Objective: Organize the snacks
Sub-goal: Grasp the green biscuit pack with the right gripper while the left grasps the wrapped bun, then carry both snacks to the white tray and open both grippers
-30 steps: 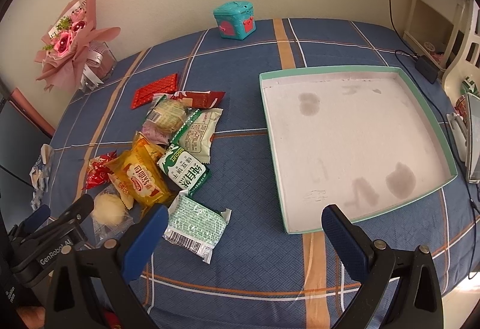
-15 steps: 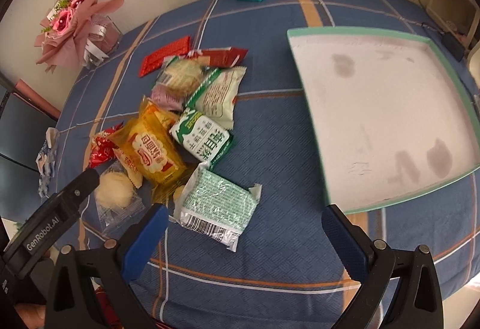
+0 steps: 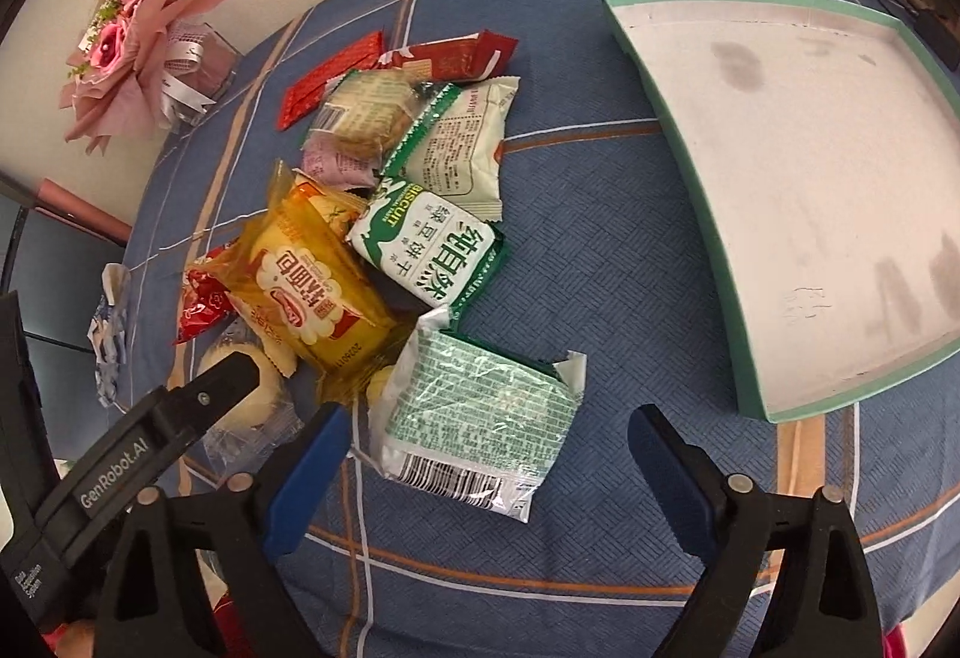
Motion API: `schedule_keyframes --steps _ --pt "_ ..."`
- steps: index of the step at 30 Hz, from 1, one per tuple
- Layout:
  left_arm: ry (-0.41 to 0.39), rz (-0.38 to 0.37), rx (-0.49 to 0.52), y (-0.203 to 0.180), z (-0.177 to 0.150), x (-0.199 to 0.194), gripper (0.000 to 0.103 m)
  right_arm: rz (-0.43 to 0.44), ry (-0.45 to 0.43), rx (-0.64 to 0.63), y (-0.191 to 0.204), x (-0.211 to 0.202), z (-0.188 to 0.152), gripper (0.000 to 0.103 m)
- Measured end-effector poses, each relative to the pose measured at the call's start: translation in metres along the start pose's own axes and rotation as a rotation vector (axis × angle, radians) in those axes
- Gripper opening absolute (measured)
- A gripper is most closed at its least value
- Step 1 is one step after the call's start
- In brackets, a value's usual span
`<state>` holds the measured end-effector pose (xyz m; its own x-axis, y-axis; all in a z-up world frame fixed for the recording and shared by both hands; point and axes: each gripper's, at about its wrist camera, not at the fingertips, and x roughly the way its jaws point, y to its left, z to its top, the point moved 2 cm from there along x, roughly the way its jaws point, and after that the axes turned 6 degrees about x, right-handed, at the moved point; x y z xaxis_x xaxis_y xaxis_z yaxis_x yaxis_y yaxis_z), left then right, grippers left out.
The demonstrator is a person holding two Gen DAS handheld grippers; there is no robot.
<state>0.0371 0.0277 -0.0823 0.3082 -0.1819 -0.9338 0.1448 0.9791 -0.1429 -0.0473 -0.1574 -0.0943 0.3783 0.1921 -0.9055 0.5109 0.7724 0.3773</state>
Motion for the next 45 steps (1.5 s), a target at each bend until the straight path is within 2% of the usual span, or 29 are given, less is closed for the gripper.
schedule_keyframes --steps 2,3,7,11,13,17,21,26,28,34,37,38,45 --pt "-0.008 0.0 -0.001 0.0 0.001 0.0 0.076 0.01 -0.005 -0.004 0.002 0.0 0.0 0.086" --pt "-0.012 -0.005 0.001 0.001 0.001 0.001 0.073 0.011 -0.008 -0.009 0.005 0.0 0.001 0.084" --pt "0.0 -0.016 0.003 -0.001 0.0 0.002 0.059 0.033 -0.016 -0.022 0.01 -0.001 0.001 0.066" --pt "-0.001 -0.001 0.003 0.002 -0.001 -0.002 0.053 0.03 -0.038 -0.032 0.013 -0.004 0.001 0.051" --pt "-0.005 0.005 -0.002 0.004 -0.002 -0.003 0.049 0.038 -0.046 -0.037 0.01 -0.006 0.001 0.049" --pt "-0.009 0.012 -0.006 0.007 -0.004 -0.007 0.047 0.043 -0.049 -0.049 0.011 -0.008 0.003 0.043" --pt "-0.002 0.021 -0.002 0.007 -0.004 -0.006 0.047 0.044 -0.044 -0.049 0.009 -0.007 0.003 0.044" --pt "0.012 0.034 0.01 0.005 -0.004 -0.004 0.047 0.023 -0.012 -0.04 0.002 -0.001 0.002 0.064" --pt "0.014 0.035 0.013 0.004 -0.004 -0.004 0.047 0.007 0.0 -0.037 0.0 0.004 0.003 0.068" --pt "0.024 0.038 0.02 0.004 -0.004 -0.003 0.047 0.007 0.011 -0.037 -0.003 0.012 0.004 0.07" --pt "0.024 0.037 0.018 0.004 -0.003 -0.003 0.047 -0.039 0.057 -0.043 -0.005 0.027 0.0 0.069" --pt "0.023 0.036 0.017 0.004 -0.003 -0.003 0.047 -0.048 0.036 -0.058 -0.004 0.026 0.0 0.068" --pt "0.011 0.018 0.01 0.005 -0.005 -0.005 0.046 -0.064 0.028 -0.085 -0.003 0.022 0.0 0.062"
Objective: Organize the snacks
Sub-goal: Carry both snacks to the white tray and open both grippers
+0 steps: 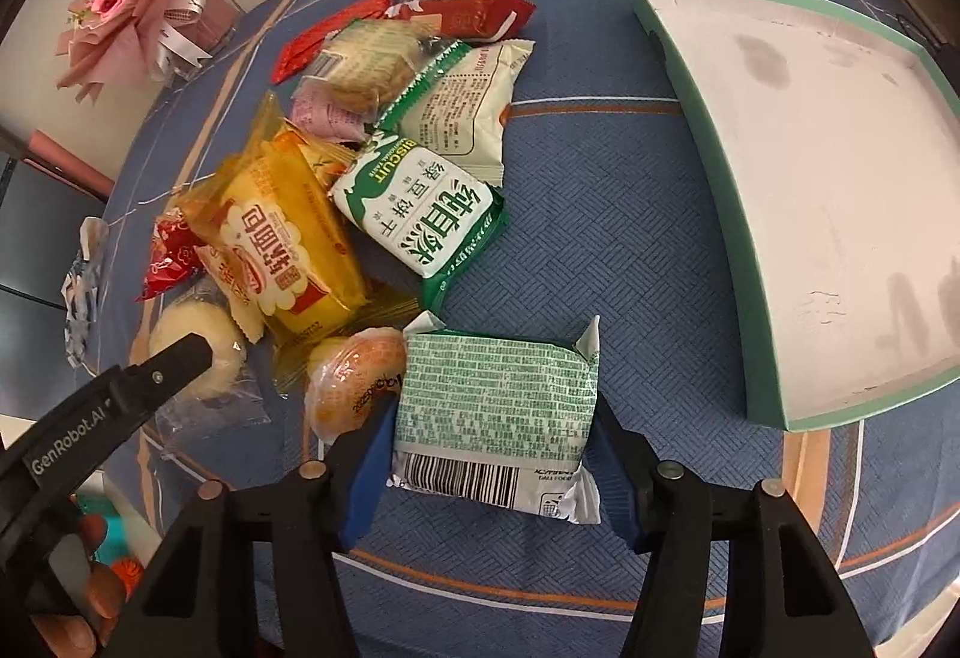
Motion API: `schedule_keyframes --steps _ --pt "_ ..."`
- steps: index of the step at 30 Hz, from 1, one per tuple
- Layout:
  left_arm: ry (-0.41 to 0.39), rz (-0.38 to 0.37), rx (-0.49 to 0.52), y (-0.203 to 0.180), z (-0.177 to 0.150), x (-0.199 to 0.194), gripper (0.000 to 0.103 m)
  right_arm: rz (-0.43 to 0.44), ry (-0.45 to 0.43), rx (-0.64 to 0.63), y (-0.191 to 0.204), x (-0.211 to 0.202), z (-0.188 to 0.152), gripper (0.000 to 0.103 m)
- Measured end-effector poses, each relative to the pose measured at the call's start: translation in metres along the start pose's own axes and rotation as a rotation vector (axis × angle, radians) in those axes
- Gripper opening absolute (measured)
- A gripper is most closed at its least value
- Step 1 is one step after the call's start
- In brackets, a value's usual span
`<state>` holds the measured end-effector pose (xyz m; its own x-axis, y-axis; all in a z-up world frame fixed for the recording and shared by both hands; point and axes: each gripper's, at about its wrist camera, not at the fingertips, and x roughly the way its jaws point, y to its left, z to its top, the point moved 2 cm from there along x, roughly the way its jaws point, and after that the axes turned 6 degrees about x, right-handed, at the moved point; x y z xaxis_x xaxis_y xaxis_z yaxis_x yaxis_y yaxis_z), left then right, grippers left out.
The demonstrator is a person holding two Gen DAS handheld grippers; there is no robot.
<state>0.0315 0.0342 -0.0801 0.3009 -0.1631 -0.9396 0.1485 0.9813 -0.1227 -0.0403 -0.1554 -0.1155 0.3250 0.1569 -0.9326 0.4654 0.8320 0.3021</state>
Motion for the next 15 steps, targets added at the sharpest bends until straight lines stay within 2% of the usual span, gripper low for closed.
schedule_keyframes --steps 7,15 --pt "-0.034 -0.015 -0.004 0.0 -0.002 -0.013 0.045 0.03 -0.041 0.003 0.006 -0.019 -0.004 0.061" --pt "-0.151 -0.006 0.027 -0.012 0.005 -0.053 0.044 0.073 -0.191 0.008 0.008 -0.066 0.01 0.061"
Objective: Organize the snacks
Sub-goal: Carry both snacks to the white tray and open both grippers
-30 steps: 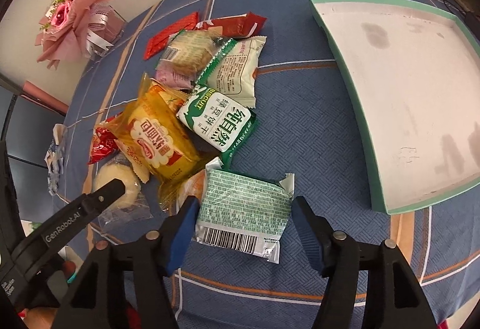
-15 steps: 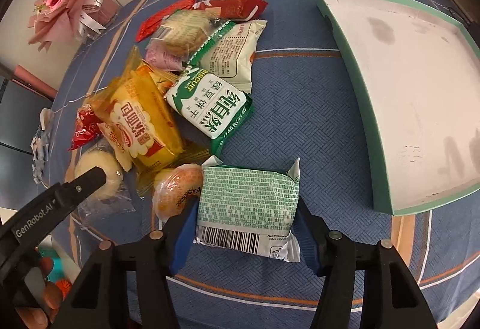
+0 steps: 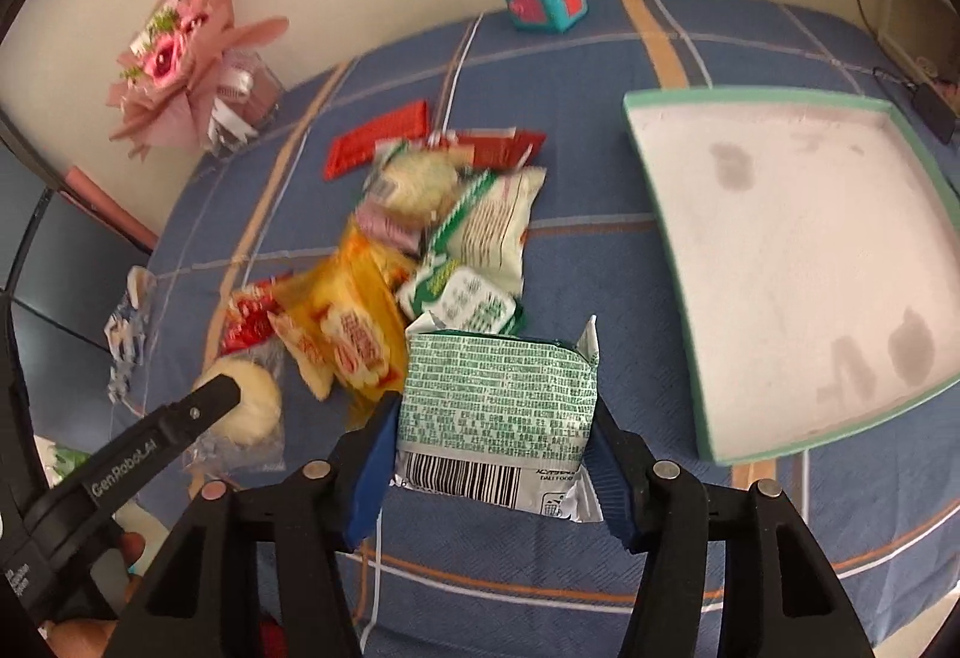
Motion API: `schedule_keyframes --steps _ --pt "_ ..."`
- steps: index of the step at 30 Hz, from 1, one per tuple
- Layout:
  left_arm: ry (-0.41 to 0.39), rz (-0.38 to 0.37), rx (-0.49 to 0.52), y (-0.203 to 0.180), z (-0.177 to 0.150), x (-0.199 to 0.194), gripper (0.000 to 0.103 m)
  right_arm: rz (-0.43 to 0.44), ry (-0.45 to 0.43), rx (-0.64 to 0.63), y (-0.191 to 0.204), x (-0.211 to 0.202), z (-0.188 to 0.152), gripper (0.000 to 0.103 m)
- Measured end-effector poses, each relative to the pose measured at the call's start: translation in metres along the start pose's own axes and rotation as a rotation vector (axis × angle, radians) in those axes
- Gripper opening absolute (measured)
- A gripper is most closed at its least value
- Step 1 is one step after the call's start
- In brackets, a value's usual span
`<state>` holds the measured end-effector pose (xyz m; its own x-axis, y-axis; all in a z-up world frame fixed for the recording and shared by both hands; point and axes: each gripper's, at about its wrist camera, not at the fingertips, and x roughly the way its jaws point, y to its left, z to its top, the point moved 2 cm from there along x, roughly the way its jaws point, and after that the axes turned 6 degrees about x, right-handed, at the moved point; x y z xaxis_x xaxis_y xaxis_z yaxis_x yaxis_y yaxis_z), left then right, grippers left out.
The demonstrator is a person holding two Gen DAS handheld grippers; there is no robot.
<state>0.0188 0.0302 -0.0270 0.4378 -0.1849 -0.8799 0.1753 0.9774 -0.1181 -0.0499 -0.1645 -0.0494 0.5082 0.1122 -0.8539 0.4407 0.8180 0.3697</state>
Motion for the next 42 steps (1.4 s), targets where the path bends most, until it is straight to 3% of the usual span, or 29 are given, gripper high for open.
schedule_keyframes --steps 8,16,23,26,33,38,42 --pt "-0.05 -0.02 0.07 -0.032 0.027 -0.015 0.044 -0.1 -0.089 0.134 -0.05 -0.009 0.036 0.061" --pt "-0.067 -0.029 0.051 -0.027 0.031 -0.018 0.044 -0.131 -0.103 0.267 -0.102 -0.016 0.048 0.061" --pt "-0.069 -0.002 -0.029 -0.001 0.03 -0.017 0.044 -0.123 -0.105 0.29 -0.108 -0.01 0.053 0.061" --pt "-0.082 0.014 -0.008 -0.008 0.034 -0.022 0.044 -0.115 -0.109 0.278 -0.105 -0.01 0.056 0.061" --pt "-0.115 -0.111 0.206 -0.118 0.06 -0.022 0.044 -0.129 -0.128 0.293 -0.119 -0.009 0.07 0.061" --pt "-0.103 -0.2 0.361 -0.214 0.062 0.006 0.044 -0.175 -0.158 0.339 -0.149 -0.009 0.088 0.062" --pt "-0.089 -0.239 0.44 -0.262 0.058 0.034 0.044 -0.224 -0.181 0.369 -0.176 -0.008 0.104 0.063"
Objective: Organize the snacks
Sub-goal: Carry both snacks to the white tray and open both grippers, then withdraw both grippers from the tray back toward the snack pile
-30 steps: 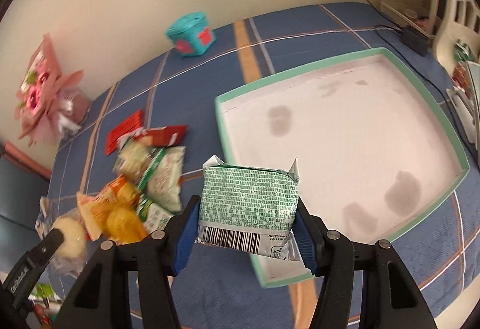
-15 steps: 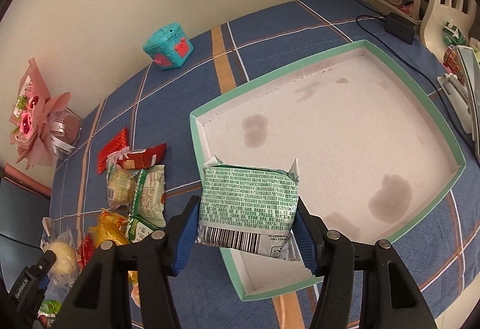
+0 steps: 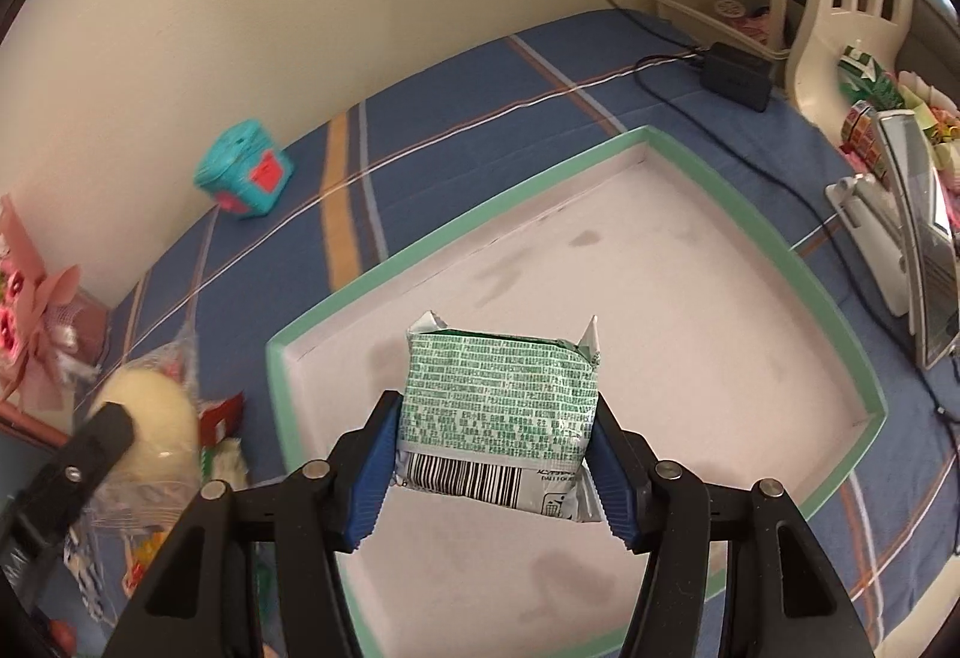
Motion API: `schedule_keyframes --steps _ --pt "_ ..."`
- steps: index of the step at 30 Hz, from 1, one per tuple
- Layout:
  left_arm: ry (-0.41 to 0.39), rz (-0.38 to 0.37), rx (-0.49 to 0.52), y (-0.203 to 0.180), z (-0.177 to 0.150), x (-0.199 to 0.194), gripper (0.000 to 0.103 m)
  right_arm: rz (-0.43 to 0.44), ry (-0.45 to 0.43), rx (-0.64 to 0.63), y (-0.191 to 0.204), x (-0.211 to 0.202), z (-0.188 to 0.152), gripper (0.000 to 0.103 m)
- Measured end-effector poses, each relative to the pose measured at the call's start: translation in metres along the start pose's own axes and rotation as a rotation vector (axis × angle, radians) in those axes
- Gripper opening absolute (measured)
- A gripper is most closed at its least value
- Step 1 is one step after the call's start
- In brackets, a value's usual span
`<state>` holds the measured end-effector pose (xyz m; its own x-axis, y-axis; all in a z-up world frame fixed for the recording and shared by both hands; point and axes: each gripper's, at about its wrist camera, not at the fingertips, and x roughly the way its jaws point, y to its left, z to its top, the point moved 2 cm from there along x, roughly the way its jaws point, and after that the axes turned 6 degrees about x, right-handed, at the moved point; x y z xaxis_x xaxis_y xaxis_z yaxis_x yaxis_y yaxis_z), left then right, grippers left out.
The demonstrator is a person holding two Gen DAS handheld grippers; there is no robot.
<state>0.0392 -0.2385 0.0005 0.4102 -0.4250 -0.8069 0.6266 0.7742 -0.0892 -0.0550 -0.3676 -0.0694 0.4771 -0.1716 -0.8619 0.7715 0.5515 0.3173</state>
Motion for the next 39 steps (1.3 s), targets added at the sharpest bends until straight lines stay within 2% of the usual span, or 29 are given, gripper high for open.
schedule_keyframes --steps 6,10,12,13,14,18,21,22,23,26,31,36,39 --pt "0.002 -0.046 0.034 -0.02 0.005 0.045 0.044 -0.046 -0.009 0.057 -0.026 0.022 0.028 0.063" --pt "0.009 -0.047 0.049 -0.024 0.0 0.067 0.045 -0.082 -0.01 0.077 -0.036 0.035 0.038 0.063" --pt "0.028 -0.06 0.054 -0.025 -0.002 0.071 0.053 -0.092 -0.007 0.077 -0.037 0.039 0.04 0.063" --pt "0.032 -0.061 0.053 -0.025 -0.003 0.072 0.063 -0.097 -0.004 0.071 -0.036 0.041 0.041 0.063" --pt "0.027 -0.059 0.05 -0.025 -0.003 0.069 0.071 -0.101 -0.003 0.064 -0.035 0.042 0.041 0.066" --pt "0.016 -0.037 0.043 -0.022 0.0 0.058 0.078 -0.118 -0.009 0.039 -0.031 0.039 0.039 0.075" --pt "0.019 -0.017 0.02 -0.013 0.001 0.048 0.08 -0.132 -0.021 0.01 -0.027 0.033 0.036 0.084" --pt "0.025 -0.007 0.014 -0.009 0.0 0.045 0.083 -0.136 -0.025 0.003 -0.026 0.03 0.034 0.088" --pt "0.033 0.007 0.011 -0.005 -0.001 0.042 0.092 -0.139 -0.027 -0.001 -0.026 0.028 0.033 0.092" --pt "0.03 0.053 0.02 0.005 -0.005 0.027 0.096 -0.139 -0.034 -0.012 -0.024 0.019 0.026 0.103" --pt "0.001 0.148 0.039 0.024 -0.017 0.003 0.1 -0.143 -0.05 -0.058 -0.015 0.004 0.012 0.103" --pt "-0.027 0.193 0.049 0.041 -0.029 -0.02 0.1 -0.095 -0.007 -0.07 -0.004 -0.003 -0.005 0.103" --pt "-0.021 0.236 0.036 0.05 -0.035 -0.03 0.1 -0.061 -0.011 -0.095 0.006 -0.011 -0.016 0.103"
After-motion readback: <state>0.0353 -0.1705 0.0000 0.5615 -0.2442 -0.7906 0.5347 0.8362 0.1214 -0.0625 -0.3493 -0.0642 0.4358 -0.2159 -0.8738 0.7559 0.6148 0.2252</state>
